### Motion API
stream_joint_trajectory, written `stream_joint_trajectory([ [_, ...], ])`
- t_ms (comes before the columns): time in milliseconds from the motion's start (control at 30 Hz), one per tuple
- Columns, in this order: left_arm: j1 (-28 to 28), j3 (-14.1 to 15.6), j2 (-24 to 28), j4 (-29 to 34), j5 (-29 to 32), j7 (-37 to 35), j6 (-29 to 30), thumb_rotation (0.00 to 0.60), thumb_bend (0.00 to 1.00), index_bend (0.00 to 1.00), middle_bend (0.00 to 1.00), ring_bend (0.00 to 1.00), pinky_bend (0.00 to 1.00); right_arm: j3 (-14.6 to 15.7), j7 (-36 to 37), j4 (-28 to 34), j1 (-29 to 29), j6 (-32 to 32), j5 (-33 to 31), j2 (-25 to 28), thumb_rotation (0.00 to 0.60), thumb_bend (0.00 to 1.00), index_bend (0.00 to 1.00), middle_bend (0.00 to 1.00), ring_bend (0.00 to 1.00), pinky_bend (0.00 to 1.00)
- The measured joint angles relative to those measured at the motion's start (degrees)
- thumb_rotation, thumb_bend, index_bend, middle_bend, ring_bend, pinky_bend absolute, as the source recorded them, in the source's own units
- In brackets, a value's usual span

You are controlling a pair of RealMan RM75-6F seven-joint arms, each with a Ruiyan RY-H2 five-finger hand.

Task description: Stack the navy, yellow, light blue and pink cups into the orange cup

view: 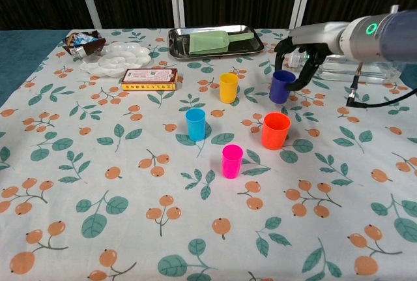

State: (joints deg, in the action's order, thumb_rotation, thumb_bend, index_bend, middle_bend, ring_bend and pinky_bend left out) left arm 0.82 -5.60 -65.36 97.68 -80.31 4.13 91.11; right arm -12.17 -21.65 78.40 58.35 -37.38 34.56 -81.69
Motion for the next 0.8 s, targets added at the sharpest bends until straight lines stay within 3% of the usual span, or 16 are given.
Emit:
stream_joint_trajectory([
  [233,0.01,-0.15,0.01,0.23,0.07,-0.05,0.17,0.600,0.61,0.19,0.08,0.00,0.00,0.29,-0.76,12.93,-0.52,0.94,2.09,10.78,0.600,0.44,0.52,0.00,0.05,0.06],
  [433,-0.06,-0.07,-0.05,0.26,0.01,0.06,0.01,0.600,0.61,0.19,0.08,0.00,0.00,1.35,-1.65,25.31,-2.72,-1.54,7.78,18.25,0.600,0.44,0.52,0.00,0.05,0.06],
  [600,-0.03,-0.11,-0.07,0.34,0.00,0.06,0.14,0.600,0.61,0.19,0.08,0.00,0.00,2.34,-2.36,30.37,-5.31,-7.27,13.63,20.04,0.600,0.44,0.52,0.00,0.05,0.06],
  [800,-0.03,-0.12,-0.11,0.34,0.07,-0.02,0.11,0.600,0.61,0.19,0.08,0.00,0.00,4.03,-5.41,31.58,-7.22,-13.56,18.67,17.65,0.600,0.44,0.52,0.00,0.05,0.06],
])
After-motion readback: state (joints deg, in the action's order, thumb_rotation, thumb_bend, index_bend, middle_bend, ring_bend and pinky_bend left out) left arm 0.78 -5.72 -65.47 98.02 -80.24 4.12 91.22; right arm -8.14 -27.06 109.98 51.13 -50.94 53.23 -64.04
